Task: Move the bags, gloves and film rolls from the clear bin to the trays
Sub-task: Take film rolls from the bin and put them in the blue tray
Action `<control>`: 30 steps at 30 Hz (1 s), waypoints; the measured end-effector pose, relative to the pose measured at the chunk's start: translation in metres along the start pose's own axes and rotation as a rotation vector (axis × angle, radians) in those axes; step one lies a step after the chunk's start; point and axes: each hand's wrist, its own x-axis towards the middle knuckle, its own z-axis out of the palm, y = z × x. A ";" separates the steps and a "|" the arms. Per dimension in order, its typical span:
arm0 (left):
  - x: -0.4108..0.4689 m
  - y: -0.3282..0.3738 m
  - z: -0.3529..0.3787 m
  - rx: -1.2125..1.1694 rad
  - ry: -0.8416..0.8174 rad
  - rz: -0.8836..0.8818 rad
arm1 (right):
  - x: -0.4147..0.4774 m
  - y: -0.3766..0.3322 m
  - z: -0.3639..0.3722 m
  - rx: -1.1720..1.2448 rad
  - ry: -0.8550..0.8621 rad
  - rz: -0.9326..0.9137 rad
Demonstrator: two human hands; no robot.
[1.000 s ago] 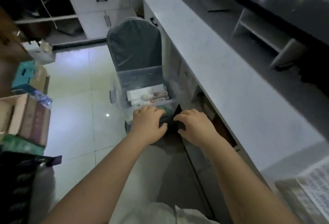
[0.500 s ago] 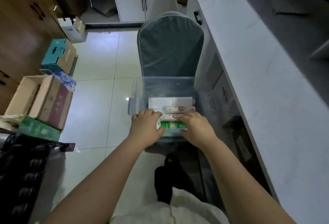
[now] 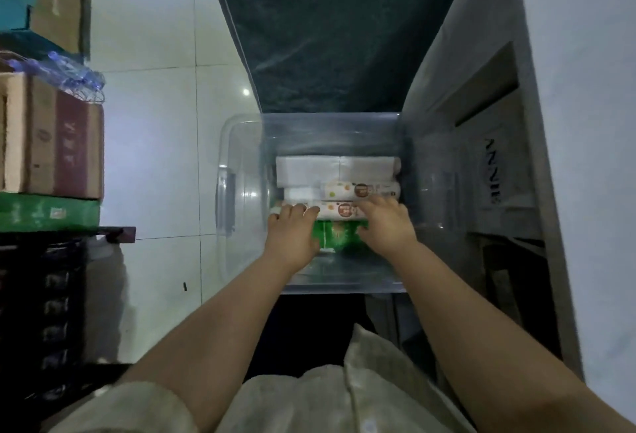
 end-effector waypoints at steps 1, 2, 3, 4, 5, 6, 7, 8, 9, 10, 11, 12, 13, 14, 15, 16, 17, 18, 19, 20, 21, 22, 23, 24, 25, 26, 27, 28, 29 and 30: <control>0.015 -0.003 0.010 0.017 -0.029 0.011 | 0.016 0.008 0.009 0.024 -0.020 0.014; 0.029 -0.006 0.020 0.032 -0.057 0.024 | 0.030 0.017 0.017 0.059 -0.032 0.030; 0.042 -0.009 0.031 0.047 -0.078 0.036 | 0.044 0.025 0.026 0.087 -0.022 0.043; 0.053 -0.011 0.043 0.062 -0.086 0.050 | 0.056 0.033 0.035 0.089 0.011 0.053; 0.064 -0.013 0.054 0.072 -0.085 0.063 | 0.069 0.040 0.044 0.061 0.052 0.062; 0.075 -0.014 0.065 0.070 -0.079 0.070 | 0.081 0.048 0.053 0.028 0.087 0.074; 0.085 -0.014 0.075 0.056 -0.073 0.070 | 0.092 0.055 0.060 0.009 0.103 0.090; 0.093 -0.013 0.083 0.040 -0.067 0.067 | 0.102 0.060 0.067 -0.008 0.096 0.105; 0.101 -0.013 0.091 0.028 -0.063 0.061 | 0.111 0.064 0.072 -0.032 0.074 0.114; 0.107 -0.012 0.098 0.021 -0.056 0.055 | 0.118 0.068 0.077 -0.057 0.056 0.110; 0.111 -0.012 0.103 0.017 -0.043 0.051 | 0.124 0.070 0.081 -0.077 0.052 0.098; 0.114 -0.013 0.108 0.012 -0.026 0.047 | 0.129 0.072 0.083 -0.088 0.055 0.084; 0.116 -0.012 0.112 0.007 -0.009 0.042 | 0.132 0.074 0.084 -0.094 0.056 0.070; 0.117 -0.012 0.116 0.006 0.003 0.036 | 0.133 0.076 0.083 -0.096 0.058 0.056; 0.118 -0.010 0.119 0.005 0.009 0.033 | 0.132 0.078 0.081 -0.098 0.062 0.047; 0.119 -0.007 0.121 -0.001 0.011 0.030 | 0.131 0.081 0.079 -0.101 0.073 0.046; 0.120 -0.004 0.123 -0.010 0.011 0.029 | 0.129 0.084 0.077 -0.107 0.091 0.053; 0.121 -0.002 0.124 -0.017 0.014 0.025 | 0.126 0.086 0.075 -0.114 0.116 0.064; 0.123 0.000 0.124 -0.020 0.016 0.022 | 0.123 0.087 0.072 -0.117 0.139 0.077; 0.123 0.001 0.121 -0.018 0.014 0.022 | 0.119 0.086 0.069 -0.114 0.150 0.095; 0.122 0.001 0.118 -0.011 0.009 0.028 | 0.114 0.084 0.066 -0.108 0.152 0.114; 0.119 0.000 0.112 0.002 0.006 0.039 | 0.108 0.081 0.062 -0.102 0.150 0.125; 0.115 -0.001 0.104 0.017 0.011 0.049 | 0.102 0.077 0.057 -0.094 0.152 0.126; 0.110 -0.002 0.094 0.032 0.020 0.054 | 0.095 0.072 0.051 -0.080 0.155 0.121; 0.102 -0.005 0.082 0.043 0.030 0.055 | 0.088 0.065 0.043 -0.062 0.157 0.115; 0.093 -0.008 0.068 0.052 0.039 0.061 | 0.080 0.057 0.034 -0.043 0.161 0.115; 0.083 -0.012 0.054 0.060 0.048 0.074 | 0.071 0.048 0.024 -0.026 0.163 0.119; 0.071 -0.017 0.039 0.068 0.061 0.094 | 0.062 0.039 0.014 -0.004 0.162 0.122; 0.060 -0.021 0.024 0.075 0.079 0.123 | 0.052 0.029 0.003 0.020 0.167 0.123; 0.050 -0.024 0.008 0.083 0.103 0.159 | 0.040 0.019 -0.008 0.033 0.190 0.120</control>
